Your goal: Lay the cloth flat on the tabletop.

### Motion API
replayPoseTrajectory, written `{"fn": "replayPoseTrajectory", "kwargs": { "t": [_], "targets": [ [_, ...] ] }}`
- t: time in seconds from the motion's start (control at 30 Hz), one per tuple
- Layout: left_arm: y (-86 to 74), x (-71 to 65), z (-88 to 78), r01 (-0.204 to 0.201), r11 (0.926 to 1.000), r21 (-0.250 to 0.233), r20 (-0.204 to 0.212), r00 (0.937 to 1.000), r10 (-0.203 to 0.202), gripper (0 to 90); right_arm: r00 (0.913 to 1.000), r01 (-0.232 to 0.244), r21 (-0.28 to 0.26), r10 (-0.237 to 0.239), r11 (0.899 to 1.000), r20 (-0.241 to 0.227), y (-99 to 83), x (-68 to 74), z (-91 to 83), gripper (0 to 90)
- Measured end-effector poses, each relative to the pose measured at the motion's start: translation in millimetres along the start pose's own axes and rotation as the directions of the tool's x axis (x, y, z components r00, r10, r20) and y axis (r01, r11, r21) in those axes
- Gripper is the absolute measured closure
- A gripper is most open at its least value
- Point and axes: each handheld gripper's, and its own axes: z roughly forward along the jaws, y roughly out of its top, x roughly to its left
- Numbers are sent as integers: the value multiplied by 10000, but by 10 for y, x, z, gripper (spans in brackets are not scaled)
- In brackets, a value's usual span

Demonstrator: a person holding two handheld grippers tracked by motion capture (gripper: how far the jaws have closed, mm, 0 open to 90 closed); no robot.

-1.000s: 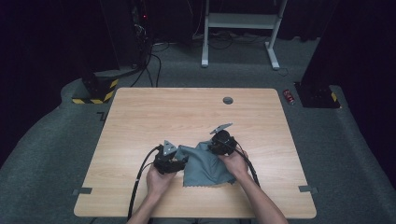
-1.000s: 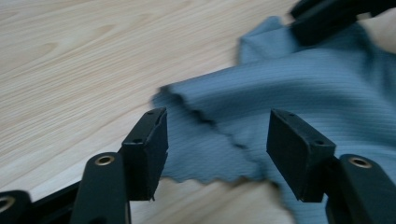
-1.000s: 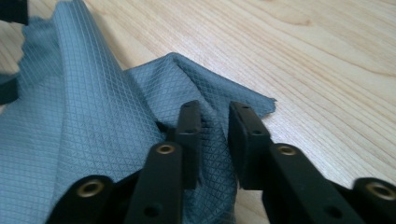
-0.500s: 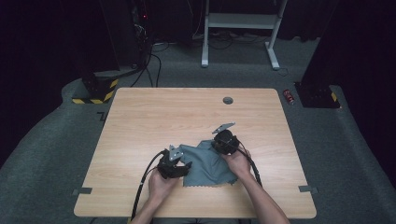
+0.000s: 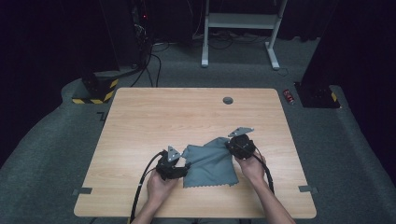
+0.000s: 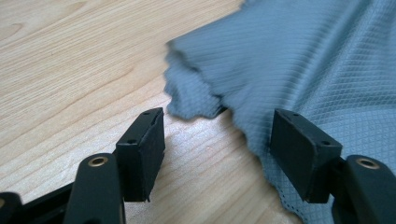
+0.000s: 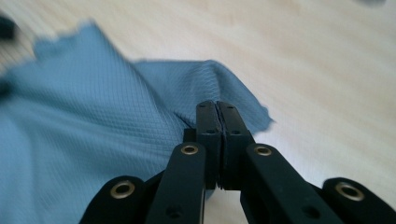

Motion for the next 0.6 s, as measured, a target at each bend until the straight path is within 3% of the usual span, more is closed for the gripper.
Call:
{"fn": "replayPoseTrajectory", "kwargs": {
  "t": [0.03,0.13,0.2,0.27,0.37,0.5,0.6],
  "targets": [
    [0,0,0,-2,10000,1,-2,10000,2,358,9995,-155,745,175,9971,-255,-94,-40,79,863],
    [0,0,0,-4,10000,-1,0,10000,4,358,9989,-354,912,381,9952,-280,-159,-63,125,801],
    [0,0,1,-5,10000,-7,-8,10000,5,358,9972,-700,674,715,9953,-205,-143,-93,118,715],
    [0,-1,1,0,10000,-11,-8,10000,0,358,9942,-988,452,1005,9941,-372,-98,-114,97,686],
    [0,0,1,-4,10000,-9,-8,10000,4,358,9935,-1065,97,1068,9943,-403,5,-105,87,646],
    [0,0,1,-7,10000,-8,-8,10000,7,358,9913,-1226,103,1229,9924,-475,74,-124,223,666],
    [0,1,0,-11,10000,5,-1,10000,11,358,9908,-1195,465,1221,9917,-585,100,-117,356,809]
  ]
}}
